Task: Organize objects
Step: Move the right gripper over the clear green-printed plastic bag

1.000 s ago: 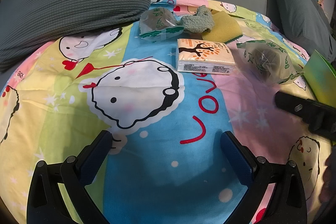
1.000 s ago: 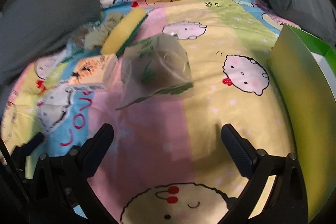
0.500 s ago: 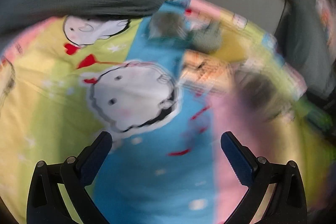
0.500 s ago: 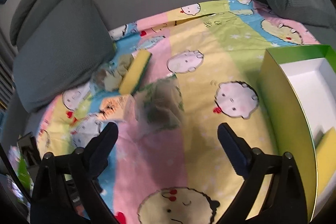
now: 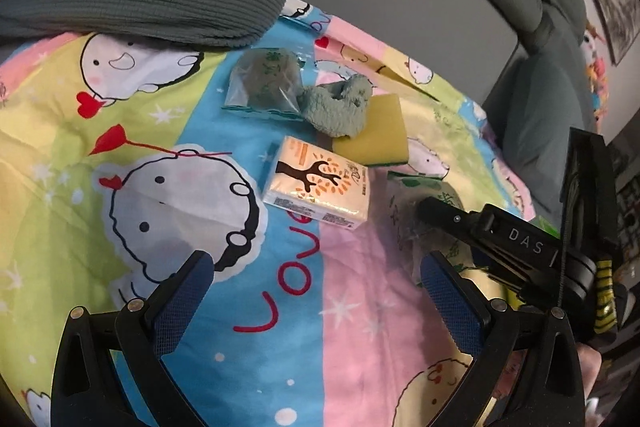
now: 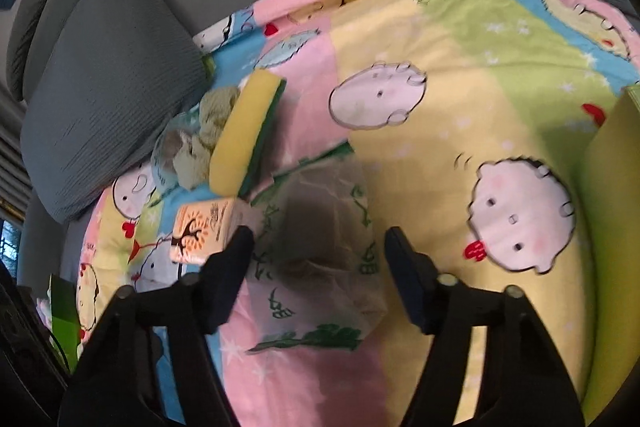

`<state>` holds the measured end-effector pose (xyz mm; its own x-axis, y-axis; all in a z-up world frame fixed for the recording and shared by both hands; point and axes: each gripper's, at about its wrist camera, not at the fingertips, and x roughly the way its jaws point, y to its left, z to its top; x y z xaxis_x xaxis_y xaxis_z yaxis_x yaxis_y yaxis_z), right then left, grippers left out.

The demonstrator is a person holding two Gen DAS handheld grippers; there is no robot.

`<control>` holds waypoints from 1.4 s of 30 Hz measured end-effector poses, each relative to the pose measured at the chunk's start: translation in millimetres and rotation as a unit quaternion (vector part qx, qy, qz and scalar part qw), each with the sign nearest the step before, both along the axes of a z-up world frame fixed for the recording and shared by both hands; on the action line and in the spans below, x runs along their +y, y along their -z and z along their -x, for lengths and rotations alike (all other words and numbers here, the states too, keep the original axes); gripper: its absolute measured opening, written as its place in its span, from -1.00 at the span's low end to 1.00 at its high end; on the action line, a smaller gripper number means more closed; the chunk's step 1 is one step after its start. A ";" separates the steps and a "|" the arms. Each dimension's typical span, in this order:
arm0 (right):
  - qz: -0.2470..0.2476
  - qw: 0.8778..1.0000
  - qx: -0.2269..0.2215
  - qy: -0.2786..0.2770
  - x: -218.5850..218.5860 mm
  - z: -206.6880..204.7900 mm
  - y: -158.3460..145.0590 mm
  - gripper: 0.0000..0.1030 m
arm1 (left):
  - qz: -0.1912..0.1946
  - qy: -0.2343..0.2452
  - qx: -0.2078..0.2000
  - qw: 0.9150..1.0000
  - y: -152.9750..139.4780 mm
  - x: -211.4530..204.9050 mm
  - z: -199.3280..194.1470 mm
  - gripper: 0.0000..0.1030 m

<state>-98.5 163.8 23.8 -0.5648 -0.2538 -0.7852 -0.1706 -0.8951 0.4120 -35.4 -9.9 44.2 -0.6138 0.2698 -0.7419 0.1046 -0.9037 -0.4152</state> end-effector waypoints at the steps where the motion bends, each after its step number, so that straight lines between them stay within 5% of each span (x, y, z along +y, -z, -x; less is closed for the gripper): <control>1: 0.014 1.000 0.002 -0.003 -0.3 -1.6 0.9 0.05 | 0.003 0.001 0.002 1.000 -1.8 0.7 -0.4 1.00; 7: 0.022 1.000 0.001 -0.011 -5.0 -16.8 -3.1 -0.05 | 0.017 0.013 0.010 1.000 -11.6 2.5 -10.9 1.00; 17: 0.094 0.994 -0.017 -0.054 -23.0 -44.8 -4.8 -0.01 | -0.049 0.038 0.026 0.998 -26.5 -6.7 -31.1 1.00; 26: 0.074 0.997 -0.005 -0.002 -7.2 -52.2 -12.9 0.21 | -0.105 0.071 -0.020 0.992 -6.9 8.0 -22.7 1.00; 35: 0.108 0.994 0.024 0.000 6.4 -58.2 -20.2 0.17 | -0.092 0.109 -0.044 0.989 5.1 36.7 -12.3 1.00; 38: 0.111 0.994 0.011 -0.014 0.2 -52.8 -14.8 0.17 | -0.080 0.116 -0.047 0.989 7.4 44.5 -10.2 0.78; 42: 0.098 0.995 -0.015 -0.024 -7.2 -45.9 -3.5 0.17 | -0.089 0.130 -0.053 0.986 13.8 51.7 -8.4 0.22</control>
